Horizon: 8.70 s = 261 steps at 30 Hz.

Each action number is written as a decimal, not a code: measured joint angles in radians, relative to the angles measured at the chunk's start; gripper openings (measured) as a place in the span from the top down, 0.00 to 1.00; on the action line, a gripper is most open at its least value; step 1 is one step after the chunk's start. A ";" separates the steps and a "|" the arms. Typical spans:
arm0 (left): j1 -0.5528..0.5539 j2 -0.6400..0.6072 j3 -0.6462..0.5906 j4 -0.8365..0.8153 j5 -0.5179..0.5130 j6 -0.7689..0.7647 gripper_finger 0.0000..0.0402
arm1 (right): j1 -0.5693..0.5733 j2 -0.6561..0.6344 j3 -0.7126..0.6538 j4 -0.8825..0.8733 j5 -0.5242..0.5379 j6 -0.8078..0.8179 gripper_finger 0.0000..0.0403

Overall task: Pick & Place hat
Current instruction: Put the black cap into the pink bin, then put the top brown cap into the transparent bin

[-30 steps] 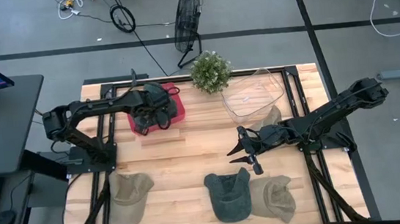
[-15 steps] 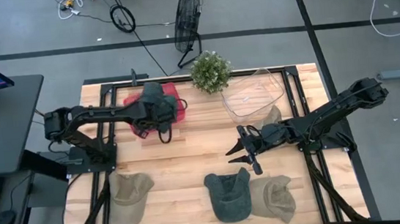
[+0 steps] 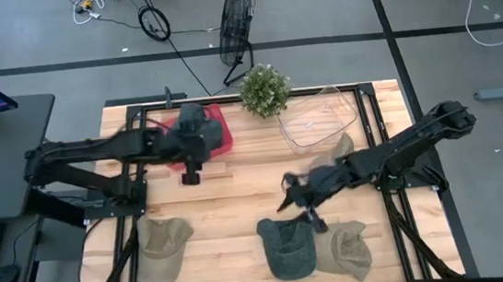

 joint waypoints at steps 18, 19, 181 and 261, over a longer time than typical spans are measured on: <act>-0.104 -0.042 -0.026 0.087 0.079 -0.459 0.55 | 0.067 0.356 0.168 -0.237 -0.113 0.257 0.50; -0.110 -0.040 -0.030 0.072 0.079 -0.463 0.55 | 0.067 0.359 0.168 -0.232 -0.133 0.258 0.50; 0.314 0.224 0.208 -0.072 0.235 -0.035 0.51 | -0.002 -0.016 0.264 -0.853 0.379 0.372 0.59; 0.049 0.224 -0.404 0.989 0.232 -0.307 0.55 | -0.617 -0.262 0.134 -0.823 0.868 0.094 0.98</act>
